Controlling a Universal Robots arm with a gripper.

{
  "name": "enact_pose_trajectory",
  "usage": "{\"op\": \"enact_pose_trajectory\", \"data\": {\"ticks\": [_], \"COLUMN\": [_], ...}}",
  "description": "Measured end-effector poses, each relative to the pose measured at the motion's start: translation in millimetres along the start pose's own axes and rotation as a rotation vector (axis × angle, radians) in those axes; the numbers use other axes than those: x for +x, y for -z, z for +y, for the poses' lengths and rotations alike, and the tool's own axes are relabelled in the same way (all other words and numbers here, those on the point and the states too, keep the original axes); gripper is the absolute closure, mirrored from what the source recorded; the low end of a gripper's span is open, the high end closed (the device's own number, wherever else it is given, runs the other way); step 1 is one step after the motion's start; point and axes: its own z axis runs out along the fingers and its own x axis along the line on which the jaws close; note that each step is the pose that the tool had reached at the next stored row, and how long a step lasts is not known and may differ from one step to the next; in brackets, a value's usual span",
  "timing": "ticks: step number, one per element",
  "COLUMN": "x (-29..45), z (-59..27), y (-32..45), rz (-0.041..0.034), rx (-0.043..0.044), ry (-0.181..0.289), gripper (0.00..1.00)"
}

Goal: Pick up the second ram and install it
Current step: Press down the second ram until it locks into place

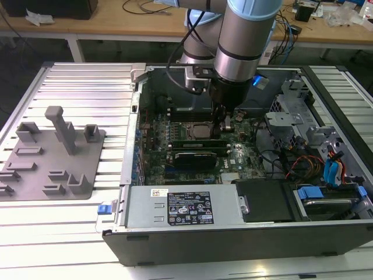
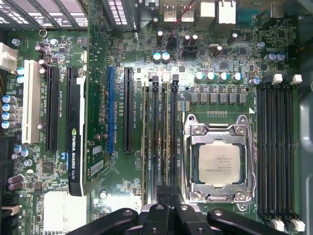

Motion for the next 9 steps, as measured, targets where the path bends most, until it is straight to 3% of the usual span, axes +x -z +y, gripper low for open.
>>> {"op": "enact_pose_trajectory", "data": {"ticks": [5, 9], "x": [0.0, 0.1], "z": [-1.9, -15.8], "y": [-0.2, -0.2], "rz": [-0.0005, -0.0008], "rx": [0.0, 0.0], "ry": [-0.011, -0.016], "gripper": [0.92, 0.92]}}
